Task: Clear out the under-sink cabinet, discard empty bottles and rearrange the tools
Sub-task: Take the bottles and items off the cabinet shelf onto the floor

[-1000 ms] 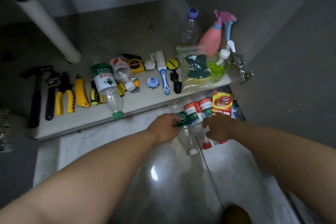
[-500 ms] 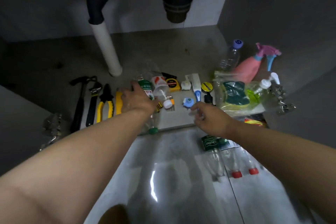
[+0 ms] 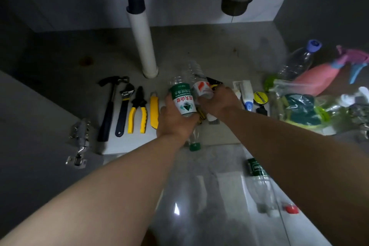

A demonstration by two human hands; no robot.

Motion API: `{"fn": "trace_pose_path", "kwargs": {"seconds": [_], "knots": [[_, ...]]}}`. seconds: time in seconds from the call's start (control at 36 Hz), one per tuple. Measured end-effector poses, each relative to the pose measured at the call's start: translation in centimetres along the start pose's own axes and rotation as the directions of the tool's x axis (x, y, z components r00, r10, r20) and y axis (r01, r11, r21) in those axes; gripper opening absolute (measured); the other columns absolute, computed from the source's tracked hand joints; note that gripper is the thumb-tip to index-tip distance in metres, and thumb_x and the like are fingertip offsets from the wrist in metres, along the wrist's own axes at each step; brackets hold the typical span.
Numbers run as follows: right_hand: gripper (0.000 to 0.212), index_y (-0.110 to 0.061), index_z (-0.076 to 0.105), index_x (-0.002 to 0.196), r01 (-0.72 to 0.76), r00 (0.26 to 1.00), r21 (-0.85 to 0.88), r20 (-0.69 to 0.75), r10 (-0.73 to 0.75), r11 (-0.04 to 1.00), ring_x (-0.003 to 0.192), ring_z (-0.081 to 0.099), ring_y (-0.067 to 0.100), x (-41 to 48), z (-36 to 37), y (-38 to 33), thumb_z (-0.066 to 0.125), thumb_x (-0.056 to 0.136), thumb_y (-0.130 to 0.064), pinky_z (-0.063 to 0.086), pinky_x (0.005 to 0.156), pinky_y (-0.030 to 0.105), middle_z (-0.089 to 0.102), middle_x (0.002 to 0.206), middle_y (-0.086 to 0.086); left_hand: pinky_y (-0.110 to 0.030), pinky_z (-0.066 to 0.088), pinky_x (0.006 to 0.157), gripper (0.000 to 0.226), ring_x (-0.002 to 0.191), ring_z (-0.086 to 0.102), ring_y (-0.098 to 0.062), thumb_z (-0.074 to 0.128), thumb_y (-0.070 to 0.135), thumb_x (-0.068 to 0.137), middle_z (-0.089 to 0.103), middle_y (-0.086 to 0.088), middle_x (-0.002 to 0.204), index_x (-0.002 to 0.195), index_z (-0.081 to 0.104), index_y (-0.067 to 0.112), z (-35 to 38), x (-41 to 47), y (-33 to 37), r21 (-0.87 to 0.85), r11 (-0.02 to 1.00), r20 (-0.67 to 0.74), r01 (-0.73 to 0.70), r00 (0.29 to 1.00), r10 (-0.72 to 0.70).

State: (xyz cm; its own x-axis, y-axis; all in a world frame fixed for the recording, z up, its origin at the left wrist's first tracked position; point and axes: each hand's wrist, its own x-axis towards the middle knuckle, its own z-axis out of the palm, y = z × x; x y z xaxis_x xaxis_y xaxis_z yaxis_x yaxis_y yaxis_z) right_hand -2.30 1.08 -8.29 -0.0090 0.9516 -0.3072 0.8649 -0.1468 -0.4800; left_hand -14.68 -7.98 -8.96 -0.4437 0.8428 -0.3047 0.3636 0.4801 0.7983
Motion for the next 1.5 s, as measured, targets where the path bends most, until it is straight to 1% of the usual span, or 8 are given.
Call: {"fn": "trace_pose_path", "kwargs": {"seconds": [0.36, 0.5, 0.61, 0.69, 0.83, 1.17, 1.33, 1.5], "knots": [[0.067, -0.005, 0.053, 0.132, 0.021, 0.994, 0.0, -0.112, -0.021, 1.0, 0.119, 0.056, 0.038, -3.8, -2.9, 1.7, 0.068, 0.084, -0.048, 0.047, 0.096, 0.036, 0.052, 0.131, 0.019, -0.036, 0.057, 0.089, 0.069, 0.104, 0.066, -0.02, 0.084, 0.021, 0.078, 0.064, -0.005, 0.119, 0.134, 0.043, 0.023, -1.4, -0.1, 1.4, -0.213, 0.975, 0.076, -0.057, 0.994, 0.075], [0.059, -0.006, 0.061, 0.12, -0.021, 0.996, -0.011, -0.085, 0.02, 1.0, 0.111, 0.062, 0.036, -7.8, -7.7, 5.0, 0.068, 0.078, -0.048, 0.05, 0.089, 0.035, 0.062, 0.121, 0.019, -0.016, 0.049, 0.064, 0.062, 0.09, 0.065, -0.006, 0.084, 0.02, 0.076, 0.064, 0.008, 0.101, 0.123, 0.044, 0.024, -1.3, -2.0, 3.7, -0.146, 0.983, 0.206, -0.108, 0.969, 0.137], [0.051, -0.015, 0.066, 0.109, -0.004, 0.999, 0.038, -0.041, 0.006, 0.999, 0.097, 0.067, 0.029, -11.7, -11.9, 7.7, 0.067, 0.069, -0.047, 0.055, 0.084, 0.036, 0.07, 0.105, 0.01, -0.035, 0.058, 0.086, 0.066, 0.098, 0.068, -0.018, 0.085, 0.027, 0.074, 0.069, 0.0, 0.111, 0.127, 0.047, 0.02, -0.8, -4.9, 5.6, -0.051, 0.988, 0.354, -0.149, 0.922, 0.157], [0.039, -0.017, 0.067, 0.103, -0.017, 1.0, 0.1, -0.024, 0.02, 0.995, 0.087, 0.07, 0.022, -14.9, -13.8, 10.2, 0.075, 0.074, -0.041, 0.055, 0.076, 0.032, 0.072, 0.095, 0.002, -0.03, 0.057, 0.076, 0.072, 0.092, 0.068, -0.012, 0.086, 0.026, 0.074, 0.069, 0.004, 0.107, 0.132, 0.044, 0.021, 0.1, -8.3, 6.6, -0.052, 0.985, 0.421, -0.162, 0.891, 0.169], [0.031, -0.024, 0.059, 0.098, -0.089, 0.996, 0.194, 0.014, 0.087, 0.977, 0.073, 0.065, 0.002, -20.9, -13.1, 14.3, 0.078, 0.078, -0.037, 0.047, 0.058, 0.017, 0.067, 0.088, -0.007, -0.049, 0.06, 0.088, 0.065, 0.096, 0.071, -0.024, 0.083, 0.028, 0.078, 0.068, 0.0, 0.11, 0.126, 0.039, 0.032, 1.6, -14.5, 4.9, -0.113, 0.993, 0.497, 0.037, 0.867, 0.024], [0.082, -0.015, 0.039, 0.143, -0.333, 0.933, 0.075, 0.171, 0.317, 0.94, 0.121, 0.058, 0.031, -24.8, -3.1, 18.4, 0.07, 0.077, -0.053, 0.049, 0.102, 0.043, 0.054, 0.135, 0.011, -0.049, 0.059, 0.091, 0.056, 0.103, 0.067, -0.029, 0.079, 0.016, 0.085, 0.065, -0.008, 0.117, 0.124, 0.04, 0.025, 4.4, -20.1, -2.4, -0.059, 0.949, 0.446, 0.309, 0.859, -0.252], [0.088, -0.018, 0.021, 0.152, -0.265, 0.953, -0.057, 0.138, 0.271, 0.962, 0.127, 0.053, 0.032, -22.8, 0.6, 19.0, 0.066, 0.086, -0.054, 0.046, 0.098, 0.041, 0.045, 0.144, 0.01, -0.035, 0.056, 0.071, 0.058, 0.091, 0.065, -0.018, 0.081, 0.018, 0.084, 0.065, -0.005, 0.114, 0.128, 0.044, 0.024, 6.5, -18.1, -4.7, -0.029, 0.945, 0.398, 0.326, 0.871, -0.289], [0.083, -0.017, 0.021, 0.15, -0.223, 0.968, -0.13, 0.088, 0.236, 0.966, 0.125, 0.055, 0.032, -21.5, 3.1, 19.1, 0.068, 0.088, -0.048, 0.053, 0.095, 0.043, 0.045, 0.145, 0.012, -0.048, 0.061, 0.086, 0.055, 0.092, 0.069, -0.021, 0.083, 0.02, 0.082, 0.069, -0.006, 0.11, 0.123, 0.047, 0.024, 8.8, -16.2, -7.0, -0.049, 0.927, 0.347, 0.373, 0.876, -0.334]]}}
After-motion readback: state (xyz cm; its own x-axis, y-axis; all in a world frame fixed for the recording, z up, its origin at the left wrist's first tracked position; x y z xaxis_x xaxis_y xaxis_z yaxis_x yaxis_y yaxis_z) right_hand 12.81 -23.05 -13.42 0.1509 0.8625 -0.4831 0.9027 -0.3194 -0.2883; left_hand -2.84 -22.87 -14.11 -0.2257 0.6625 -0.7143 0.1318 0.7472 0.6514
